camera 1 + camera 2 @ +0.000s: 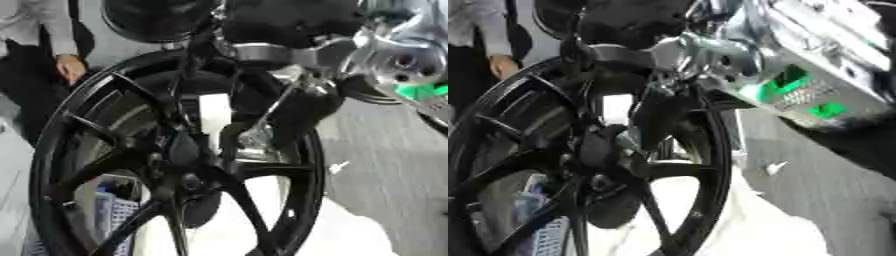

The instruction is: Pull the pin out of the wheel hub.

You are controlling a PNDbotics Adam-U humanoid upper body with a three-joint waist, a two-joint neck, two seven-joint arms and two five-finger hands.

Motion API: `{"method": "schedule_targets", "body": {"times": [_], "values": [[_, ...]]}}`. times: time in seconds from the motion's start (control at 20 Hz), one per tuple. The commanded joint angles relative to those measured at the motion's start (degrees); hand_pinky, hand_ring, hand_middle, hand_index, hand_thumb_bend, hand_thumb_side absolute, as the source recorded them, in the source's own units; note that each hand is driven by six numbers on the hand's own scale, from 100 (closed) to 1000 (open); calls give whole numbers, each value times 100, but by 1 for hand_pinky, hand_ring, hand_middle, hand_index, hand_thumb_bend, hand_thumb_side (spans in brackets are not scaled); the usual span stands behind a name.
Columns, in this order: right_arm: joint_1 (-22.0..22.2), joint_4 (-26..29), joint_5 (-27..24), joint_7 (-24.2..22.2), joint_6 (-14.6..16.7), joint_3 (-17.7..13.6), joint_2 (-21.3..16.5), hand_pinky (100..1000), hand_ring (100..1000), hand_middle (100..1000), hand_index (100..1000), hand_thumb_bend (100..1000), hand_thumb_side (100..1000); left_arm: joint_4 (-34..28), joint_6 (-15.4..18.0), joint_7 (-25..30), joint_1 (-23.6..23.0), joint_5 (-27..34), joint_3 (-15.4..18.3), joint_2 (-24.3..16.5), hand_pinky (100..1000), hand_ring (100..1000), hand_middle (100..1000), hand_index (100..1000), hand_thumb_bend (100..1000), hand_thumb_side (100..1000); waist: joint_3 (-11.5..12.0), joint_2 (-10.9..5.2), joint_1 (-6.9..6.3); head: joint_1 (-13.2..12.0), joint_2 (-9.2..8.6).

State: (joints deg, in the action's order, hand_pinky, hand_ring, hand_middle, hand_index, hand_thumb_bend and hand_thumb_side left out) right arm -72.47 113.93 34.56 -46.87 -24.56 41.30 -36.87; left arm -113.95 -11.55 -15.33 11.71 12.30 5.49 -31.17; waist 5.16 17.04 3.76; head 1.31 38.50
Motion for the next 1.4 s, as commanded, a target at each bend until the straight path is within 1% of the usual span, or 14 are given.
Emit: {"method": "schedule_targets", "body": {"times": [0.05,0.25,0.35,0.45,0.65,0.95,1.1,1.4], "values": [[-54,67,194,-249,-748,-84,-30,904,821,762,812,338,328,-64,-15,7,67,-22,33,-117,866,753,590,746,100,522,7,-85,-18,24,-49],[-13,67,377,-411,-1284,-49,-21,902,824,766,816,346,331,-64,-21,11,65,-24,33,-120,867,754,591,746,100,527,-4,-80,19,6,-45],[25,67,438,-483,-1466,-41,-20,902,823,765,817,345,332,-64,-26,16,68,-24,31,-116,867,754,591,746,100,529,-8,-70,31,2,-50],[73,67,431,-503,-1572,-29,-20,899,822,763,818,344,336,-64,-28,20,70,-25,32,-115,868,754,591,746,100,531,-6,-61,40,8,-49],[123,67,332,-509,-1673,-11,0,895,823,762,826,357,342,-64,-30,29,78,-23,30,-109,869,755,592,747,100,534,3,-45,52,15,-36],[178,50,94,-509,-1733,15,1,890,834,769,848,406,351,-64,-38,38,80,-26,28,-94,870,755,592,747,100,540,17,-7,67,27,-42],[184,26,18,-509,-1754,3,-1,890,835,771,848,406,350,-64,-41,43,85,-31,26,-88,870,756,592,747,100,543,23,20,76,31,-41],[245,-123,49,-508,-1745,10,21,888,830,765,845,396,352,-64,-43,49,98,-48,26,-75,871,756,593,747,100,547,46,97,80,42,-61]]}}
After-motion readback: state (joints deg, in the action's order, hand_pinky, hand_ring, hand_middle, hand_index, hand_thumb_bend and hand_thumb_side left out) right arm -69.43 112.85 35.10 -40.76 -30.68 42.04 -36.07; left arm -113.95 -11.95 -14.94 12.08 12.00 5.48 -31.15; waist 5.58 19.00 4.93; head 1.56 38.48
